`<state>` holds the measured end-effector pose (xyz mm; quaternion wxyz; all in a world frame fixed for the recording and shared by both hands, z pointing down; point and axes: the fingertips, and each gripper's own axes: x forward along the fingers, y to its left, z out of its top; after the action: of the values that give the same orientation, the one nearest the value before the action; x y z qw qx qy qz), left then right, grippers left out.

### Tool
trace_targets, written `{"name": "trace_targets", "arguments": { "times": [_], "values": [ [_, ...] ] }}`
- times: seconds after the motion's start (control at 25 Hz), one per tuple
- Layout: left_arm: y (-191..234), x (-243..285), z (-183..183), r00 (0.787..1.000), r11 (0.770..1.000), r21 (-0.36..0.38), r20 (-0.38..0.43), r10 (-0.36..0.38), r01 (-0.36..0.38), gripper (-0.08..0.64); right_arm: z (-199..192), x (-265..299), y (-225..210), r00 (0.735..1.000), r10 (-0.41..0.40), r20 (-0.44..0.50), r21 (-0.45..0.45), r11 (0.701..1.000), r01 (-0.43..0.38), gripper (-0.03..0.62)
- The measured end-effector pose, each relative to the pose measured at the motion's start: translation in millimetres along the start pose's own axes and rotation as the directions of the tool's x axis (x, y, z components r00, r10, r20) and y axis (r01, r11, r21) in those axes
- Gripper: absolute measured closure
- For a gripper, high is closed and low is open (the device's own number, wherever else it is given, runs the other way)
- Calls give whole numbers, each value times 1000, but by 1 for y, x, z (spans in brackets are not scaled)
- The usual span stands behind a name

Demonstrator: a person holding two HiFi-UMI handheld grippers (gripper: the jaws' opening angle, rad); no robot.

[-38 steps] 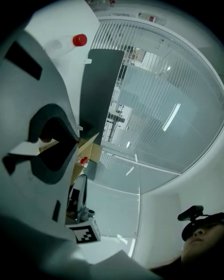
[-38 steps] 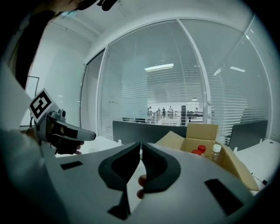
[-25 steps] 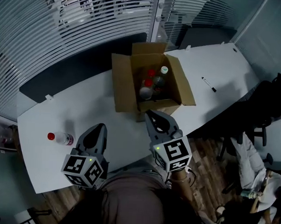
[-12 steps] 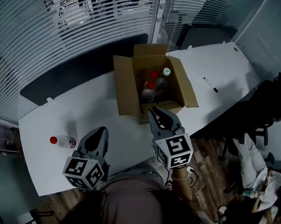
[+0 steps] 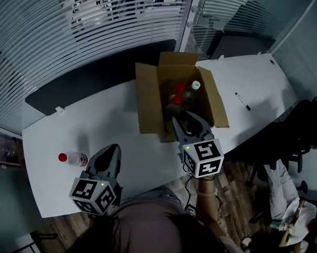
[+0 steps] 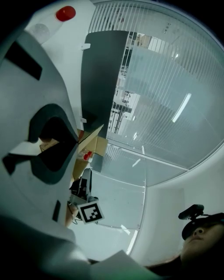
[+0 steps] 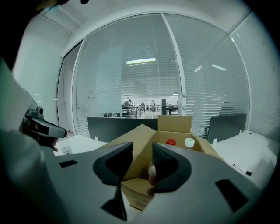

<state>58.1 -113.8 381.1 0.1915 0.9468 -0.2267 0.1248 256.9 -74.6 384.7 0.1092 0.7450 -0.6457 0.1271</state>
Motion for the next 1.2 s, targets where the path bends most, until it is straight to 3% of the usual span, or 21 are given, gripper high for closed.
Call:
{"name": "trace_targets", "arguments": {
  "times": [0.6, 0.92, 1.2],
  "values": [
    [17, -3, -3, 998, 999, -16, -28, 51, -51, 551, -17, 58, -29, 992, -35, -123, -39, 999, 30, 374],
    [25, -2, -3, 997, 998, -13, -37, 62, -62, 551, -24, 80, -38, 982, -44, -183, -36, 999, 38, 362],
    [32, -1, -1, 997, 997, -9, -36, 74, -75, 551, -39, 95, -43, 953, -2, -302, 19, 1000, 8, 359]
  ]
}}
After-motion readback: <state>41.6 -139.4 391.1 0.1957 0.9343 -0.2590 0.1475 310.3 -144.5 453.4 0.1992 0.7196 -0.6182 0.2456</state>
